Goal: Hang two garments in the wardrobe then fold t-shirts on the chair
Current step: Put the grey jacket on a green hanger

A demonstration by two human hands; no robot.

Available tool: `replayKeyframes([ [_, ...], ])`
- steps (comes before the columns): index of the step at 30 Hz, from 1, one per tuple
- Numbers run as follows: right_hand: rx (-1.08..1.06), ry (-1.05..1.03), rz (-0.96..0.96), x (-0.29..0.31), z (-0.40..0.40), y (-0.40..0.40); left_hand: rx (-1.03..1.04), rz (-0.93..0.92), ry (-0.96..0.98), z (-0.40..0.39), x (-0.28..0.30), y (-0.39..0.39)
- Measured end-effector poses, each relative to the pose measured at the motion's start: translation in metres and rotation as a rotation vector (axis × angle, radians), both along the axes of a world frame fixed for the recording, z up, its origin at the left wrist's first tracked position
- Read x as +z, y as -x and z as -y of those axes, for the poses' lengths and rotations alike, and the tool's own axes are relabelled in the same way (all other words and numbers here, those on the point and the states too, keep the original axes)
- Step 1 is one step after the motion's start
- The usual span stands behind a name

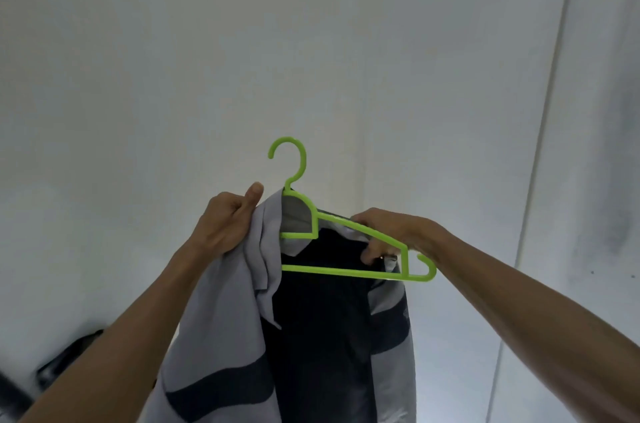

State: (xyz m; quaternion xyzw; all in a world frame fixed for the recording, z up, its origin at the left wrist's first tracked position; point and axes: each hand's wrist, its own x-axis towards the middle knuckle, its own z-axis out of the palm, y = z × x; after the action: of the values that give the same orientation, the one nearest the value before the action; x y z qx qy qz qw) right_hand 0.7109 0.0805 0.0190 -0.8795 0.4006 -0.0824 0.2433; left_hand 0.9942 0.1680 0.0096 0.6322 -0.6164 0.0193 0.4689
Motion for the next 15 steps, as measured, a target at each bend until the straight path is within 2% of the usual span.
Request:
replayKeyframes([
  [3,-0.081,0.151,-0.196,-0.008,0.012,0.005,-0.054,-0.015,0.01,-0.002,0.0,0.0],
  [7,-0.138,0.211,-0.186,-0.01,0.021,0.015,-0.137,-0.028,0.022,-0.003,-0.001,-0.004],
  [10,-0.263,0.227,0.028,-0.011,0.029,0.024,-0.198,-0.061,0.001,-0.004,-0.004,-0.009],
  [13,-0.375,0.067,0.372,-0.017,0.034,0.03,-0.318,-0.124,-0.011,-0.012,-0.007,-0.009],
  [15,-0.448,0.133,0.49,-0.021,0.033,0.027,-0.403,-0.119,-0.032,-0.017,-0.009,-0.009],
])
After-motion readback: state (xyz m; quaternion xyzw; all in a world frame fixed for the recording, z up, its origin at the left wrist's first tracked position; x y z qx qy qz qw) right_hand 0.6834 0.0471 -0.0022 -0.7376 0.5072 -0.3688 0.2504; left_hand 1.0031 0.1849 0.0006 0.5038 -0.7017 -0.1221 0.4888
